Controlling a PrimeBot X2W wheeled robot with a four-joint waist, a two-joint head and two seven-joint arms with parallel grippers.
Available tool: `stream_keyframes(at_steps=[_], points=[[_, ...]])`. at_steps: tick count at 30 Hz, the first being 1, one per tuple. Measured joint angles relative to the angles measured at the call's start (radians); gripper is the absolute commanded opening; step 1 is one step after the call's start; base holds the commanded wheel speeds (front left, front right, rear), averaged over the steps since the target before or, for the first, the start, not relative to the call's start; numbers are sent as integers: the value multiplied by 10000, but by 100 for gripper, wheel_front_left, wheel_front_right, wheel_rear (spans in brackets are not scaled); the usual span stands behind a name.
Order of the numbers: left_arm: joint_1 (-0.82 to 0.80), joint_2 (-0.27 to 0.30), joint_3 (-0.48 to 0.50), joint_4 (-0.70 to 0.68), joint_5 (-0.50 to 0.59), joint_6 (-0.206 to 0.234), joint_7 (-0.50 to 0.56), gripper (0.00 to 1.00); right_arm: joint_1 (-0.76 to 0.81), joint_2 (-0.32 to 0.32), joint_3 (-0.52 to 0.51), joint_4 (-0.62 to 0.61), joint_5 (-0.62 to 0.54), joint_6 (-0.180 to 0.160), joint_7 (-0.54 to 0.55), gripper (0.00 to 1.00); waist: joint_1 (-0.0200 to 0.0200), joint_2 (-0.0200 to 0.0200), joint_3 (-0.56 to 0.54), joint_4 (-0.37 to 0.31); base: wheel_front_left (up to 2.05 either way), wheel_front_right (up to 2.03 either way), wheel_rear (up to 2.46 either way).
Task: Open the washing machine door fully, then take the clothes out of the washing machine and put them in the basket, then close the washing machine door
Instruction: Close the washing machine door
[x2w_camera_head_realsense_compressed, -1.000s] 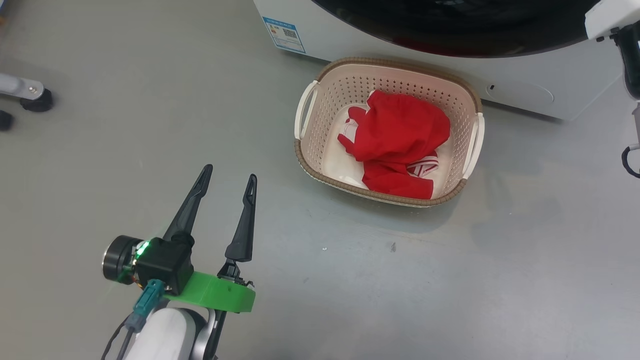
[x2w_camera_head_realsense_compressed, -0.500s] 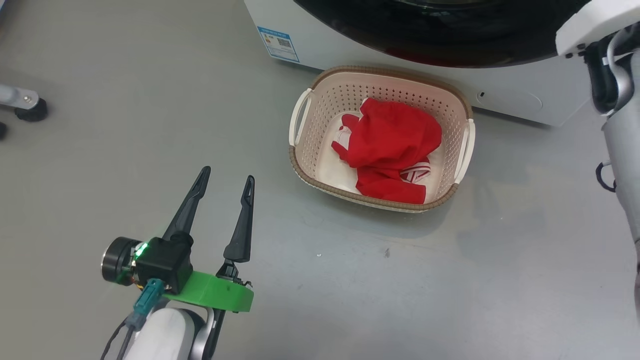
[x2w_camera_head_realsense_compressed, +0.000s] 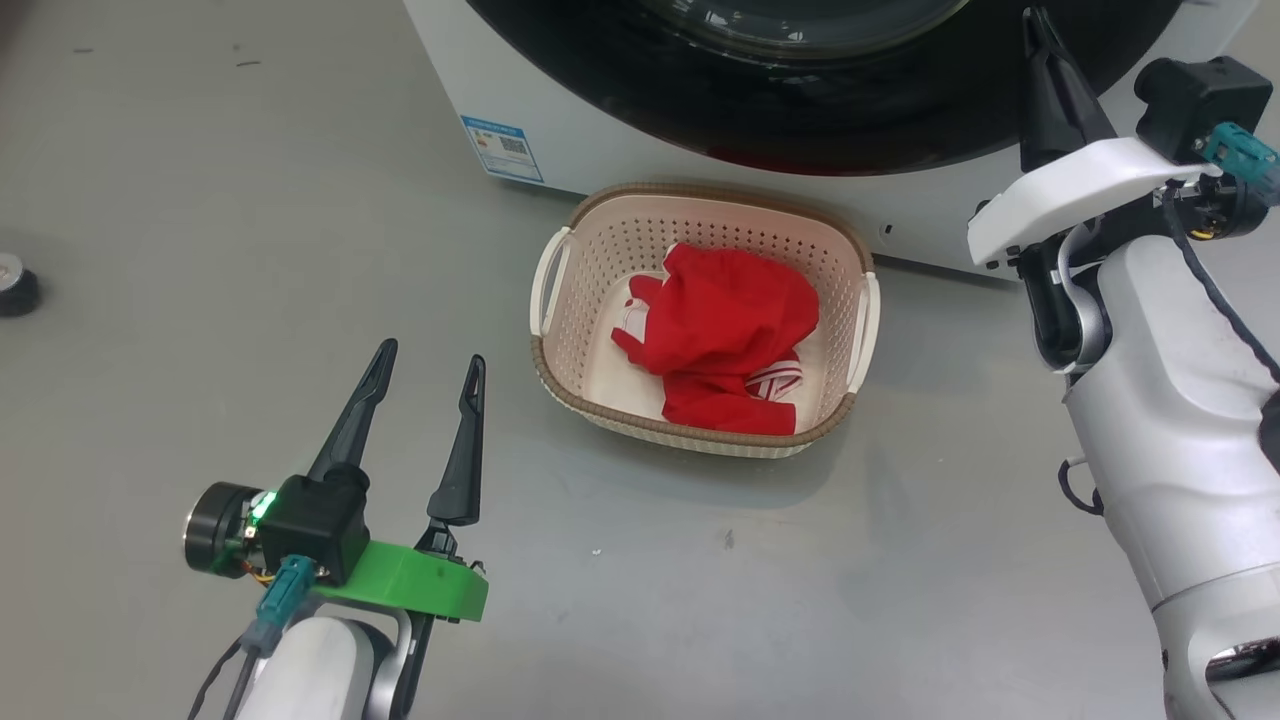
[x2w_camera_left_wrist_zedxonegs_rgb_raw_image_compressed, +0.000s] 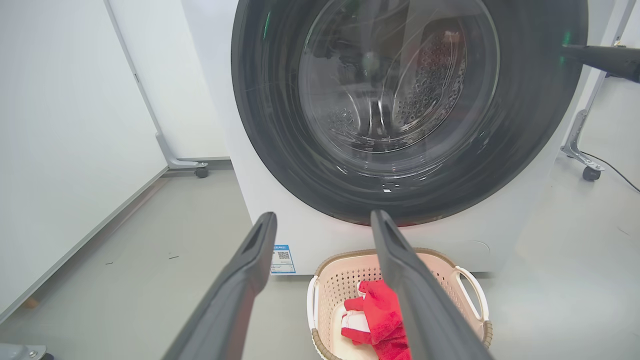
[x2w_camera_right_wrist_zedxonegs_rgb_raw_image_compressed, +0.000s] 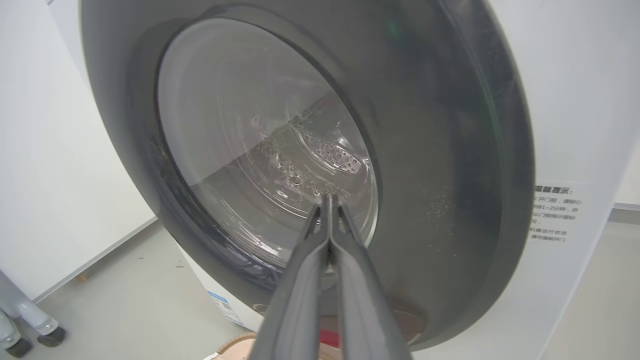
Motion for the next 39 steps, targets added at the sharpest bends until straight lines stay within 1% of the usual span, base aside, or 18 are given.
stream_keyframes(at_steps=[2, 3, 4, 9, 15, 17, 19, 21, 26, 31, 33, 37, 39], points=[[6, 12, 46, 8, 35, 0, -12, 100, 307, 132, -209, -500, 38, 0, -2, 40, 0, 0, -142, -134, 0, 0, 0], [8, 15, 59, 21, 40, 0, -21, 100, 464, 188, -257, -708, 44, 0, -4, 96, 0, 0, -210, -202, 0, 0, 0], [14, 33, 67, 31, 40, 0, -21, 100, 662, 242, -257, -888, 42, 0, -6, 100, 0, 0, -279, -273, 0, 0, 0], [109, 113, 236, 161, 44, 0, -21, 100, 1951, 568, -479, -1423, 31, 0, -6, 100, 0, 0, -615, -639, 0, 0, 0], [450, 238, 445, 332, 56, 4, -21, 100, 3446, 637, -815, -2034, -92, -2, -6, 100, 0, 0, -1100, -1046, 0, 0, 0], [521, 295, 466, 368, 75, 4, -21, 100, 3966, 652, -901, -2180, -221, -52, -6, 100, 0, 0, -1283, -1171, 0, 0, 0], [648, 349, 504, 416, 82, 4, -21, 100, 4456, 665, -1032, -2328, -265, -196, -4, 100, 0, 0, -1476, -1294, 0, 0, 0], [797, 395, 527, 477, 82, 2, -21, 100, 4883, 688, -1104, -2485, -334, -205, -6, 100, 0, 0, -1668, -1417, 0, 0, 0], [1170, 445, 616, 587, 82, 4, -21, 100, 5730, 782, -1083, -2846, -681, -366, -4, 100, 0, 0, -2110, -1736, 0, 0, 0], [1426, 456, 616, 633, 82, 4, -21, 100, 6556, 840, -1045, -3229, -859, -382, -4, 100, -1, 0, -2519, -2012, 0, 0, 0], [1560, 464, 612, 675, 82, 4, -21, 100, 6871, 865, -1007, -3317, -917, -466, -4, 100, -1, 0, -2681, -2101, 0, 0, 0], [1880, 502, 610, 700, 82, 2, -21, 100, 7447, 922, -895, -3609, -1022, -468, -4, 100, -1, 0, -2967, -2261, 0, 0, 0], [1942, 502, 596, 731, 82, 4, -21, 100, 7690, 930, -894, -3768, -1037, -539, -4, 100, -1, 0, -3093, -2317, 0, 0, 0]])
